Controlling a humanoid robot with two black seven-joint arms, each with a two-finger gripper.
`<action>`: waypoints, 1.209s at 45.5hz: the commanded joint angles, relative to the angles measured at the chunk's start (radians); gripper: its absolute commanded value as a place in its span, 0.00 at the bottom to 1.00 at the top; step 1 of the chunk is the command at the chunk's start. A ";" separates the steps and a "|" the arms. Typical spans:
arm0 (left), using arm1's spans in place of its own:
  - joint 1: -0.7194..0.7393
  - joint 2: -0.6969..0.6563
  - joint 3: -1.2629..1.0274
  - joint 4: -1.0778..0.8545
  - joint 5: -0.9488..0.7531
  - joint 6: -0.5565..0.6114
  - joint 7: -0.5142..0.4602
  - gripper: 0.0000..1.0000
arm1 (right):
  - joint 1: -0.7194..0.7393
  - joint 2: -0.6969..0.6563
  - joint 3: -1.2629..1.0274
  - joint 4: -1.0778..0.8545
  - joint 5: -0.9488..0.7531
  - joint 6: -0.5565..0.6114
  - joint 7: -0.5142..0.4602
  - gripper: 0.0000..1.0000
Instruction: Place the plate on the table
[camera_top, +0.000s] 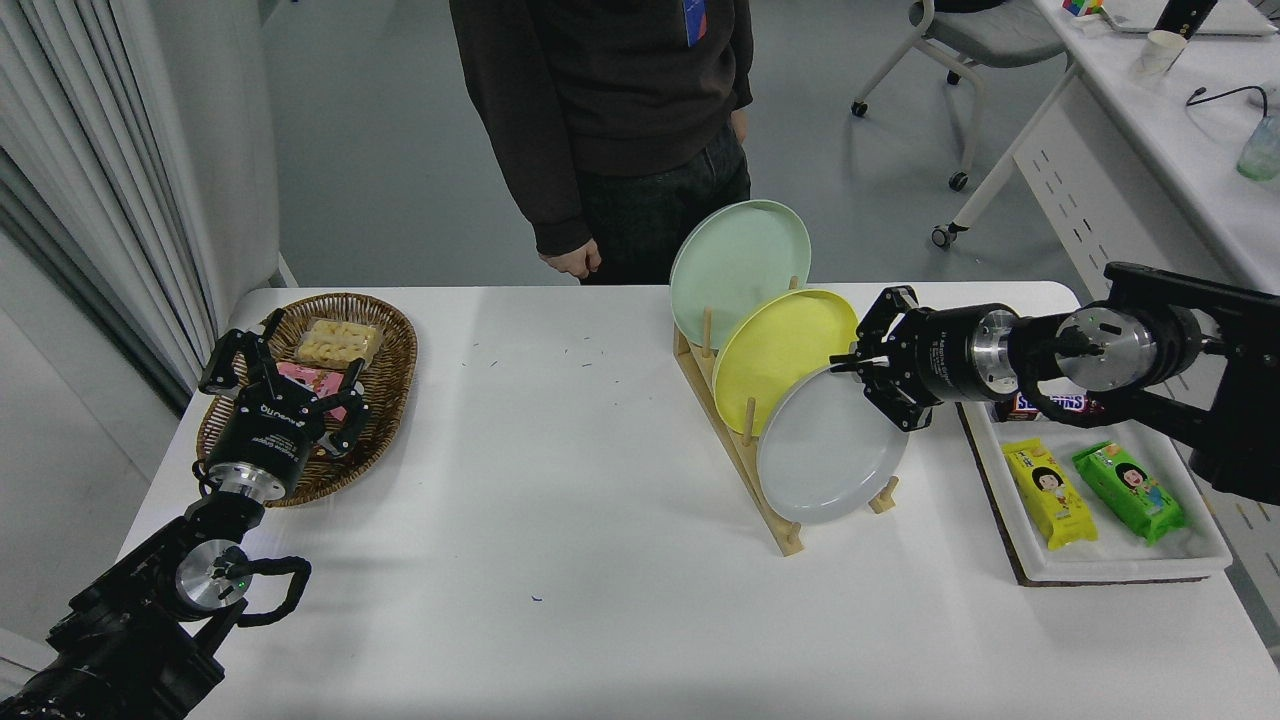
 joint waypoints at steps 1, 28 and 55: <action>0.000 0.000 0.000 0.000 0.000 0.000 0.000 0.98 | 0.009 -0.006 0.009 0.000 0.003 0.033 -0.003 0.00; 0.000 0.000 0.000 0.000 0.000 0.000 0.000 0.98 | 0.122 -0.061 0.013 0.018 0.053 0.129 -0.072 0.00; 0.000 0.000 0.000 0.000 0.000 0.000 0.000 0.98 | 0.234 -0.105 0.015 0.139 0.320 0.129 -0.112 0.00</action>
